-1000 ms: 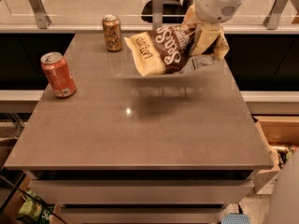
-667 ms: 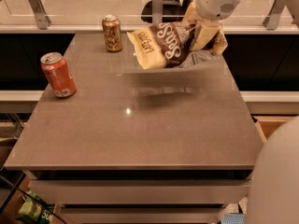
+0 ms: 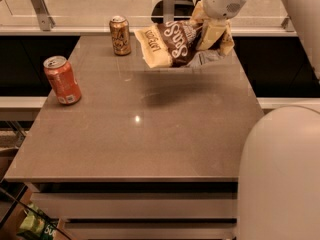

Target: Move brown chip bag near orange can

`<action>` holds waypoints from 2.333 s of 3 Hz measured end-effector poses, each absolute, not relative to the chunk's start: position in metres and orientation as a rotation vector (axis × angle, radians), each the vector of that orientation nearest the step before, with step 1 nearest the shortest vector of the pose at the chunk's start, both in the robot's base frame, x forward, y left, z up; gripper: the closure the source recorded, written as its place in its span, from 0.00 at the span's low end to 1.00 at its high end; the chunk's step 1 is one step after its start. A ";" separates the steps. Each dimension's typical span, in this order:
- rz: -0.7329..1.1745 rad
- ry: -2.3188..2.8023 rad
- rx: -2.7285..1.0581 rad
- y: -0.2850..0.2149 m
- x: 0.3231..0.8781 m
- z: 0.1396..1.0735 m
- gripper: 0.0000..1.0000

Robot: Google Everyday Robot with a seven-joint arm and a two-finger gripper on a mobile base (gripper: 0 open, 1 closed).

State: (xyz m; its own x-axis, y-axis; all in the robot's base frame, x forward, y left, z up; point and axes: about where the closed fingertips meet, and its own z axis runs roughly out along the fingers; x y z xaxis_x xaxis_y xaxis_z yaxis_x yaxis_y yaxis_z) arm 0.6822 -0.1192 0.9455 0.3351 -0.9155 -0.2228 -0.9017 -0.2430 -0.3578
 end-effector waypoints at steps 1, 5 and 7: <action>-0.056 1.577 -2.188 -0.107 0.701 0.941 1.00; -0.100 1.500 -2.149 -0.081 0.753 0.922 1.00; -0.182 1.450 -2.149 -0.069 0.779 0.910 1.00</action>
Offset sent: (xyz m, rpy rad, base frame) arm 0.0477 0.0266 0.0007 -0.0101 -0.0262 0.0435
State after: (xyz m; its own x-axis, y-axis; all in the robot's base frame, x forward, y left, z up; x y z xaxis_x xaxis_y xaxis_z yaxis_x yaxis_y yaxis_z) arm 0.7795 -0.0694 0.9103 0.4128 -0.8928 -0.1805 -0.8203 -0.2782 -0.4997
